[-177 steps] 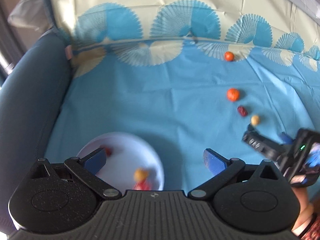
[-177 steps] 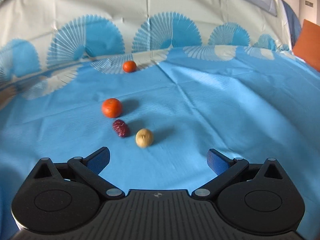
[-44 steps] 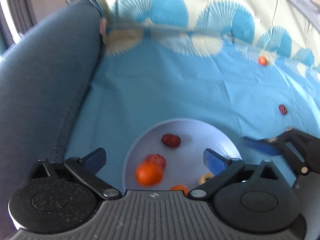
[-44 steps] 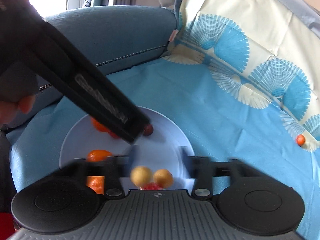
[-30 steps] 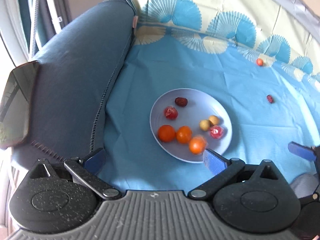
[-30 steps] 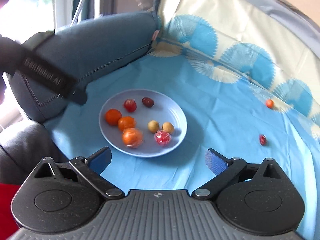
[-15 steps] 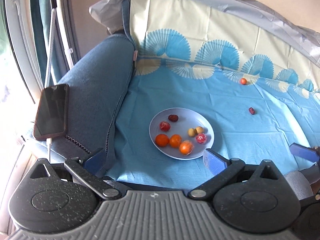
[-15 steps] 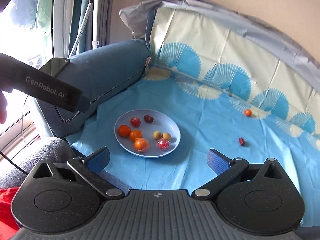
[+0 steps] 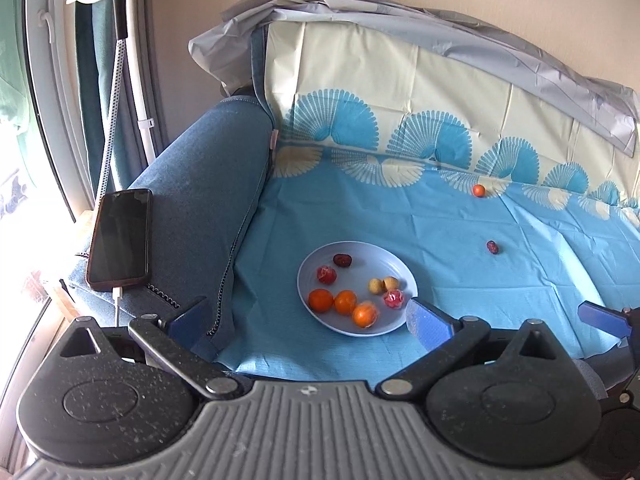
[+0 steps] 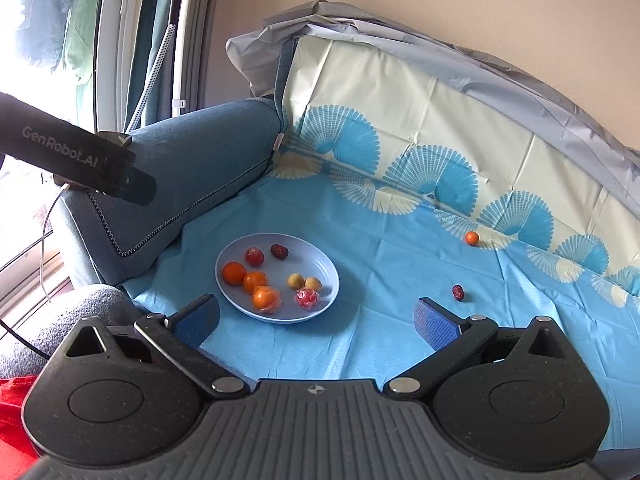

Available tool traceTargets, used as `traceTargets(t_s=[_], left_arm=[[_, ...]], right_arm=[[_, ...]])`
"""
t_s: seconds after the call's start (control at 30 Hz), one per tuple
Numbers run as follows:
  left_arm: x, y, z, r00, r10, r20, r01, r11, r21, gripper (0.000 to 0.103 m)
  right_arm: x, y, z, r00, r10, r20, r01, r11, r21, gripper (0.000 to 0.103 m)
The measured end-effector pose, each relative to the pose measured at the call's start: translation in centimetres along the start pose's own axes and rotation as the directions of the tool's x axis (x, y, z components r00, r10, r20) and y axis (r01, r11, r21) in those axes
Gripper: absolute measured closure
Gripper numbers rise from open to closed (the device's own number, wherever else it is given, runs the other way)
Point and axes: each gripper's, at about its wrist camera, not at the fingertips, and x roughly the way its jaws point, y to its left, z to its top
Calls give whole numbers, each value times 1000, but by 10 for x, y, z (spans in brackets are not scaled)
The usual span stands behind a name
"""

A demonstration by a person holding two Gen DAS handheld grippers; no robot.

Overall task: Organize fruits
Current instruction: 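Withdraw both grippers and move toward the last tangerine and red date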

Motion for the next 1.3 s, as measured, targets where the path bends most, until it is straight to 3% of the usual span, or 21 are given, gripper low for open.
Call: traceTargets(t_s=[0.3,0.6,0.83,1.0,1.3], left_arm=[[11,-8,2,999,15,-30,-14,999,30,0],[47,-23,15,994,47,-96,-42,997,60,0],[96,-40,26,984,66,-168,-55,996,71,0],[133,-45,27,969,89,-229,-71,994,84,0],[190,-49,29,946,111,-304,-83,991,104,0]], right_arm=[[20,-25,-13,997,-60,-43,64,992,111,1],[72,-72,-34,988,-103,-113,129,959,252,1],[140,-116,-42,975,-152,-160,193,938,287,1],[206,-146,-43,951,-204,-233,269,916,296,1],[301,-180,-52,938,-197,-284,287,902,323,1]])
